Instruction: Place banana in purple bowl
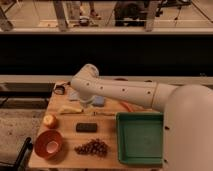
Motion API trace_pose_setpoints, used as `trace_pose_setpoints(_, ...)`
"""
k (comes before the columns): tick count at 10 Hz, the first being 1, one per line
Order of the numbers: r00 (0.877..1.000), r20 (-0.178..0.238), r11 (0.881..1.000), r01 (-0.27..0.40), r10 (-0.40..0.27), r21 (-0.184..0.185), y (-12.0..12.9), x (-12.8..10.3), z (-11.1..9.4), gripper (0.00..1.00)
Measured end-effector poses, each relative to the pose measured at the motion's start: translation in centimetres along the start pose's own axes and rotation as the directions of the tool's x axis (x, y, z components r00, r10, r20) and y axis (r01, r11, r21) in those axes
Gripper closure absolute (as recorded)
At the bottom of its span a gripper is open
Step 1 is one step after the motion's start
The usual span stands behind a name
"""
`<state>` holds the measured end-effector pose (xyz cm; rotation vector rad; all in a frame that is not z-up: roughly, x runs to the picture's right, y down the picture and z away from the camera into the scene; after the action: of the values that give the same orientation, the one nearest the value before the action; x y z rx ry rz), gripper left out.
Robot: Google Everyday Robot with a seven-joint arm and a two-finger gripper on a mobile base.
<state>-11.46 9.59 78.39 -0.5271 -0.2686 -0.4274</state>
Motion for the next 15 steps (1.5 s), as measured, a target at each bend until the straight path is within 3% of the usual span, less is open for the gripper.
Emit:
trace_pose_setpoints(3,1.0,0.005,1.0,0.015,-0.015,0.016,-1.3,-3.6,1.8,0.2)
trace_pose_setpoints(5,0.999,0.025,0.999,0.031,-0.031,0.024,-2.8,-6.9,3.5,0.2)
trace_pose_setpoints(7,0.998,0.055,0.999,0.033,-0.035,0.044,-4.1,-8.7,4.7,0.2)
trace_pose_setpoints(9,0.997,0.077,0.997,0.019,-0.025,0.076,-5.3,-8.8,5.4,0.2)
trace_pose_setpoints(11,0.995,0.098,0.995,-0.018,0.008,0.103,-6.4,-6.6,6.0,0.2)
trace_pose_setpoints(12,0.994,0.105,0.994,-0.03,0.018,0.108,-6.9,-5.5,6.5,0.2)
trace_pose_setpoints(15,0.991,0.13,0.994,-0.056,0.044,0.092,-7.3,-5.1,9.2,0.2)
